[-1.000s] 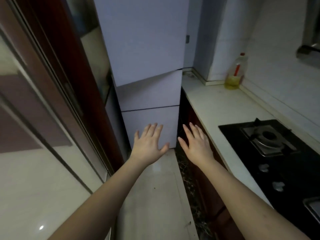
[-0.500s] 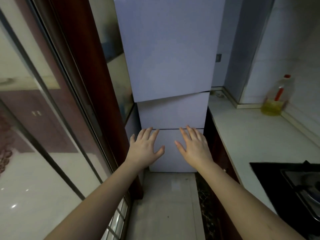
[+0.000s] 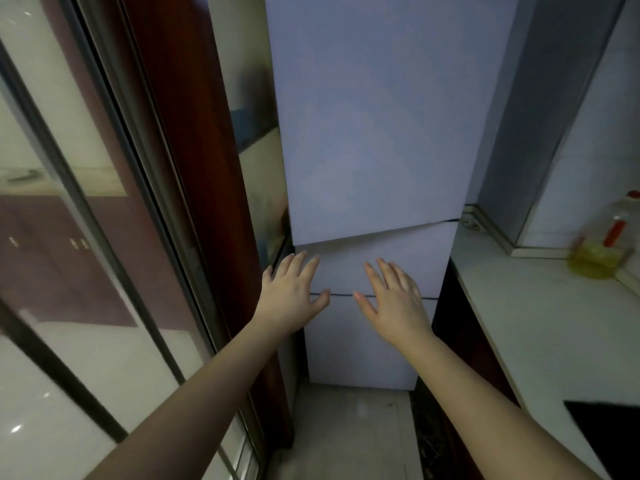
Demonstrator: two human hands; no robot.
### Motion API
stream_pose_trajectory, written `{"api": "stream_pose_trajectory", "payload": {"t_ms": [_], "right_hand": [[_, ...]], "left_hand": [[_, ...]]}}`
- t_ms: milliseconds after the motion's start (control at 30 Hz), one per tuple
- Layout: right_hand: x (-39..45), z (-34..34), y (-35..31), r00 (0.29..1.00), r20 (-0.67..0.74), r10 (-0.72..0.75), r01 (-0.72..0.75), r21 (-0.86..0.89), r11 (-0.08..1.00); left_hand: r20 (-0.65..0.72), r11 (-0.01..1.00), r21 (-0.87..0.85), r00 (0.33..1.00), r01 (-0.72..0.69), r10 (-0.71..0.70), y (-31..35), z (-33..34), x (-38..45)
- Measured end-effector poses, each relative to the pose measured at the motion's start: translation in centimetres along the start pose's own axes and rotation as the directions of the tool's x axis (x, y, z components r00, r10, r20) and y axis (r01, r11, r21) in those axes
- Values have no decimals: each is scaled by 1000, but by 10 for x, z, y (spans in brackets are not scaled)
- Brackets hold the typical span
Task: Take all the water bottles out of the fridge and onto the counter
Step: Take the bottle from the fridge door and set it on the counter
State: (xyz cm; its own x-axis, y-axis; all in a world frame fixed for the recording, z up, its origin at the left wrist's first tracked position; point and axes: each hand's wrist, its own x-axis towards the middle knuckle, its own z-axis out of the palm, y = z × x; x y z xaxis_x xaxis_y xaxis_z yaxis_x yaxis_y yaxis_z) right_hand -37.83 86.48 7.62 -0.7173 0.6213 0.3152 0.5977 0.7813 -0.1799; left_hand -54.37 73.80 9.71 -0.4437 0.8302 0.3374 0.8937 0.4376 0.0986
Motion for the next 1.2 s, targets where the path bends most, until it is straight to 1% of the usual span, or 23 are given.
{"api": "stream_pose_trajectory", "payload": {"t_ms": [167, 300, 467, 533, 633, 700, 767, 800, 833, 867, 900, 933, 967, 1033, 1167, 1200], "right_hand": [[58, 13, -30, 1000, -29, 7, -7, -23, 1000], [89, 19, -49, 998, -58, 24, -25, -15, 1000], [115, 25, -57, 998, -68, 18, -18, 2, 1000], [124, 26, -57, 998, -61, 17, -18, -9, 1000], [133, 23, -55, 999, -53, 2, -4, -31, 1000], [136, 20, -54, 998, -58, -8, 6, -28, 1000], [139, 17, -53, 998, -65, -16, 14, -26, 1000], [141, 15, -52, 998, -65, -19, 17, -27, 999], [142, 13, -51, 997, -70, -23, 21, -24, 999], [144, 11, -50, 996, -83, -29, 27, -16, 999], [145, 9, -48, 995, -92, -35, 34, -7, 999], [145, 7, -45, 995, -90, -39, 39, 2, 999], [146, 5, -42, 996, -85, -41, 41, 8, 999], [145, 2, -37, 995, -95, -43, 44, 10, 999], [140, -4, -38, 996, -87, -34, 36, 22, 999], [139, -4, -40, 996, -81, -33, 35, 28, 999]], "left_hand": [[-35, 998, 45, 998, -47, 49, -45, 3, 49], [-94, 990, 95, 989, -102, 111, -70, 2, 80], [-130, 996, 37, 988, -82, 86, -81, 5, 112], [-107, 998, 21, 992, -57, 59, -83, 9, 123], [-27, 999, 32, 999, -20, 20, -81, 18, 135], [30, 999, -45, 1000, 2, -1, -80, 25, 143], [57, 972, -231, 998, 39, -27, -81, 30, 153], [48, 925, -377, 998, 53, -37, -81, 30, 156], [17, 838, -542, 998, 57, -57, -81, 29, 160], [-14, 721, -691, 995, 58, -94, -80, 27, 163], [-26, 608, -792, 990, 65, -140, -78, 26, 165], [-9, 521, -849, 984, 88, -180, -75, 23, 165], [25, 457, -881, 977, 123, -213, -72, 22, 166], [88, 376, -908, 962, 184, -258, -70, 24, 165], [200, 266, -926, 945, 269, -260, -72, 25, 164], [211, 258, -925, 941, 280, -266, -72, 24, 164]]}}
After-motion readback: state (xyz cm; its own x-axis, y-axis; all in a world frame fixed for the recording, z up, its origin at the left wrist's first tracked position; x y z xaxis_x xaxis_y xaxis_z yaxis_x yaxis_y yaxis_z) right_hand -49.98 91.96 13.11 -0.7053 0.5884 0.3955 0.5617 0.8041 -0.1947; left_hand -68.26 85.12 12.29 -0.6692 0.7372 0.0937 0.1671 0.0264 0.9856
